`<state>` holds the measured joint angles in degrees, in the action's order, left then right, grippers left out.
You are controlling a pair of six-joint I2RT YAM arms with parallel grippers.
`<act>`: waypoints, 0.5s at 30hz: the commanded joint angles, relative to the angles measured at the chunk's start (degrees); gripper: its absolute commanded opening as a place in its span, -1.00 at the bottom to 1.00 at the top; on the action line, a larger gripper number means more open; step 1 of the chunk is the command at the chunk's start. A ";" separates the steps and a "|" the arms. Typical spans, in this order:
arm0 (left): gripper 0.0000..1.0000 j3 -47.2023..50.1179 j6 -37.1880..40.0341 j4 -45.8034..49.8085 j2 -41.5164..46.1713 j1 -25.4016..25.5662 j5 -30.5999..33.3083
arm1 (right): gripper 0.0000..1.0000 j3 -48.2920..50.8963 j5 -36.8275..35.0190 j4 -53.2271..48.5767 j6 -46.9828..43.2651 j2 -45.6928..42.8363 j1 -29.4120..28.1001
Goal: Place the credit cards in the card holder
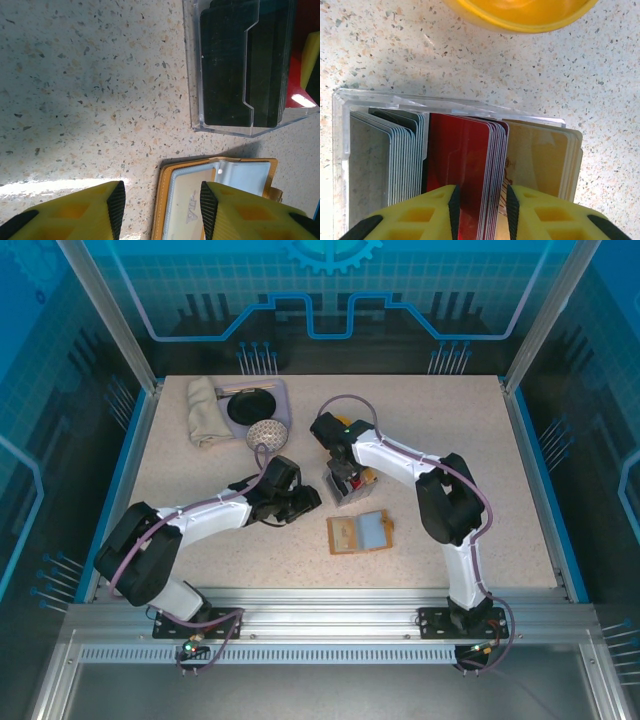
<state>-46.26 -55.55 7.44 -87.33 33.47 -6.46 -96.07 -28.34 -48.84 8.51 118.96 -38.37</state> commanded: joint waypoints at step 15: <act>-0.01 -5.01 -0.09 -2.35 -4.61 -3.25 -5.50 | -0.36 1.18 5.19 -0.06 0.40 -3.48 0.94</act>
<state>-48.03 -55.55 7.22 -89.21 32.49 -8.10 -95.70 -26.68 -48.82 7.90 117.93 -38.20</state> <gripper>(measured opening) 0.495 0.314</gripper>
